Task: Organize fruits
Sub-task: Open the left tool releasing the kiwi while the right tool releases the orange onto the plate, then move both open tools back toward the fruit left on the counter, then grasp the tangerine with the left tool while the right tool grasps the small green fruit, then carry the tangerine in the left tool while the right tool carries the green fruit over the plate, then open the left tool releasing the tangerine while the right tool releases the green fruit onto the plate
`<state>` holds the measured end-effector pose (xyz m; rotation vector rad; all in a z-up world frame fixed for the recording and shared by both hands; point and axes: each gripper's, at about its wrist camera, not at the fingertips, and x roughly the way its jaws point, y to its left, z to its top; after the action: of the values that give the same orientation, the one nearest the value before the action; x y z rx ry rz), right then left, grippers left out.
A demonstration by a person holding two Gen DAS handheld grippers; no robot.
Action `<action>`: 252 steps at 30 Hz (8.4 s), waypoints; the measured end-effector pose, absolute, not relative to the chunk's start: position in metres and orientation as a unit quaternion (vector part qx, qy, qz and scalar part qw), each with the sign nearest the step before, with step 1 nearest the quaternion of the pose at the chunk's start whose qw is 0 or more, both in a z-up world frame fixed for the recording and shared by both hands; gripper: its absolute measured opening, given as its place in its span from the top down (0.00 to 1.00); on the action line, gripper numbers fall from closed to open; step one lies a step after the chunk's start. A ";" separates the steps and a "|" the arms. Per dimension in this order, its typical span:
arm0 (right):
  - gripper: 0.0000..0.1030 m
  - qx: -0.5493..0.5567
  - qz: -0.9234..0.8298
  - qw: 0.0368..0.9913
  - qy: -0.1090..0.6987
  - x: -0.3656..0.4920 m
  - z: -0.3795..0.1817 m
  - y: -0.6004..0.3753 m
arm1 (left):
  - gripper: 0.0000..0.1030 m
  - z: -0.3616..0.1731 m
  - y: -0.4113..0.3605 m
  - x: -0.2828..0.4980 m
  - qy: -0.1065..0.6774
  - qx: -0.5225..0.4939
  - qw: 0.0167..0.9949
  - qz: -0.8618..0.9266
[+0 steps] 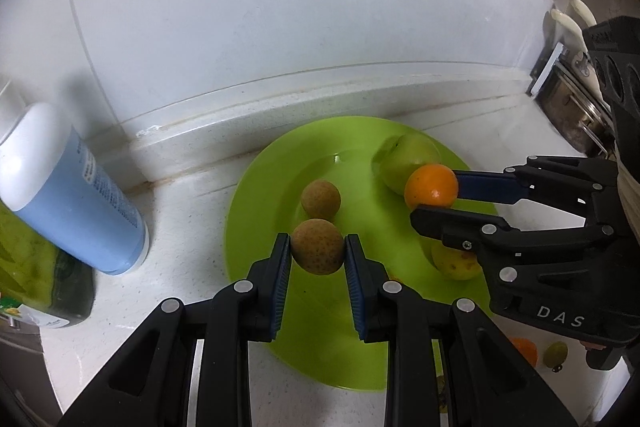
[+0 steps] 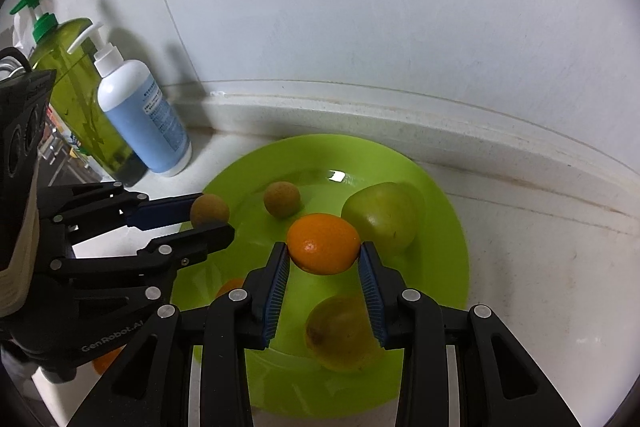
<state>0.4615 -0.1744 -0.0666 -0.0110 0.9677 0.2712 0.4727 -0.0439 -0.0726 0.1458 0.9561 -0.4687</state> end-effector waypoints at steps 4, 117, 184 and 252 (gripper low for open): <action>0.64 -0.002 0.129 0.875 0.467 0.463 -0.069 -0.176 | 0.74 -0.073 -0.046 0.473 0.454 0.069 0.860 -0.224; 0.58 0.091 -0.177 0.884 0.423 0.237 -0.105 -0.206 | 0.58 -0.103 0.022 0.294 0.419 0.052 0.904 -0.075; 0.71 0.018 0.015 0.957 0.288 0.262 0.015 -0.161 | 0.60 0.015 -0.024 0.284 0.287 0.057 0.941 -0.168; 0.68 0.033 0.046 0.895 0.443 0.447 -0.074 -0.216 | 0.59 -0.079 -0.079 0.465 0.445 0.085 0.874 -0.174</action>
<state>0.4467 -0.2160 -0.0745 0.0679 0.9180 0.0959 0.4646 -0.0786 -0.0794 0.1785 0.9293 -0.3623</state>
